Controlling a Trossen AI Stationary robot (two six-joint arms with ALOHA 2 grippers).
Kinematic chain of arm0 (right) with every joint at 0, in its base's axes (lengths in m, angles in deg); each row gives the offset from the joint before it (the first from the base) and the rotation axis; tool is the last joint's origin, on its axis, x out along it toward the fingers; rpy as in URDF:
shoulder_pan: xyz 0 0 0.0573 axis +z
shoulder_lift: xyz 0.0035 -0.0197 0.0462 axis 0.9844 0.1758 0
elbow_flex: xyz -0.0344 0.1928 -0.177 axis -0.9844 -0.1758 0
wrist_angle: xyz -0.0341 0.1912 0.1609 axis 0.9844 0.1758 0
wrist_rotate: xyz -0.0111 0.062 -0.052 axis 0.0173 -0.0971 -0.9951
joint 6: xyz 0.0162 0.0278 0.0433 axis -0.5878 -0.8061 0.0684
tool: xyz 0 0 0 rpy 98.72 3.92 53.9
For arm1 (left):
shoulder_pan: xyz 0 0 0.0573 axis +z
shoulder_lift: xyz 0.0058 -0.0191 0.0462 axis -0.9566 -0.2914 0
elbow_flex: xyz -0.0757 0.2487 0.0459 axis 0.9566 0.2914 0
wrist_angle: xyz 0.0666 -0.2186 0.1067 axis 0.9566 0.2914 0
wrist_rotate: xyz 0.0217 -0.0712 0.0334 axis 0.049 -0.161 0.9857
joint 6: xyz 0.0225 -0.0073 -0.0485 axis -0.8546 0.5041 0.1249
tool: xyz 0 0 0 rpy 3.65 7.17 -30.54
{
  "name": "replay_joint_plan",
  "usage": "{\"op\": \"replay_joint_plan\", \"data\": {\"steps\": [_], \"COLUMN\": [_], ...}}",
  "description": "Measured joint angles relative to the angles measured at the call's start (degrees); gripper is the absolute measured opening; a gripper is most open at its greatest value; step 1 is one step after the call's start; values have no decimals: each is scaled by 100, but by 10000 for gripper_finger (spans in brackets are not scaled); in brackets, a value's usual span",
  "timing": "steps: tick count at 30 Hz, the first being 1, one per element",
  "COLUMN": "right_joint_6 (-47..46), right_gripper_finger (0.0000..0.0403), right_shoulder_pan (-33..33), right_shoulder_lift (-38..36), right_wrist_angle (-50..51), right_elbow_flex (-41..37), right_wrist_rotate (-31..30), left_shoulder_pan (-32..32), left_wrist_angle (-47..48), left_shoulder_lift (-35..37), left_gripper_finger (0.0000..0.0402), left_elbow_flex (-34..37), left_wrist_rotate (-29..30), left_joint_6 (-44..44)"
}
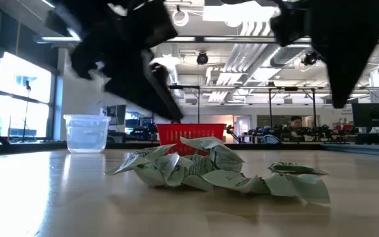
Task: Pick and place Stevia / Truvia into bins
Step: Put the truvia packet into the red basket
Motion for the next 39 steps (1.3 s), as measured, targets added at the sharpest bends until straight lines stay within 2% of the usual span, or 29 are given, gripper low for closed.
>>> {"op": "replay_joint_plan", "data": {"steps": [3, 7, 16, 23, 26, 32, 39], "right_joint_6": [-746, -1234, -1187, -1162, -1143, -1054, -1047], "right_gripper_finger": [321, 321, 321, 321, 321, 321, 321], "right_shoulder_pan": [236, 382, 387, 387, 387, 387, 385], "right_shoulder_lift": [-261, -493, -533, -533, -533, -533, -533], "right_wrist_angle": [-102, -331, -541, -543, -541, -532, -447], "right_elbow_flex": [-391, -785, -942, -940, -940, -940, -938], "right_wrist_rotate": [9, -12, -418, -526, -550, -629, -766], "left_shoulder_pan": [119, 147, 224, 263, 258, 259, 263], "left_wrist_angle": [165, 345, 511, 566, 638, 873, 1308], "left_shoulder_lift": [-240, -648, -1507, -1909, -1914, -1688, -949], "left_gripper_finger": [269, 253, 209, 169, 133, 33, 41], "left_elbow_flex": [-310, -745, -1447, -1625, -1632, -1592, -1589], "left_wrist_rotate": [-296, -551, -492, -346, -286, 14, 610], "left_joint_6": [-217, -211, -191, -197, -203, -235, -380]}}
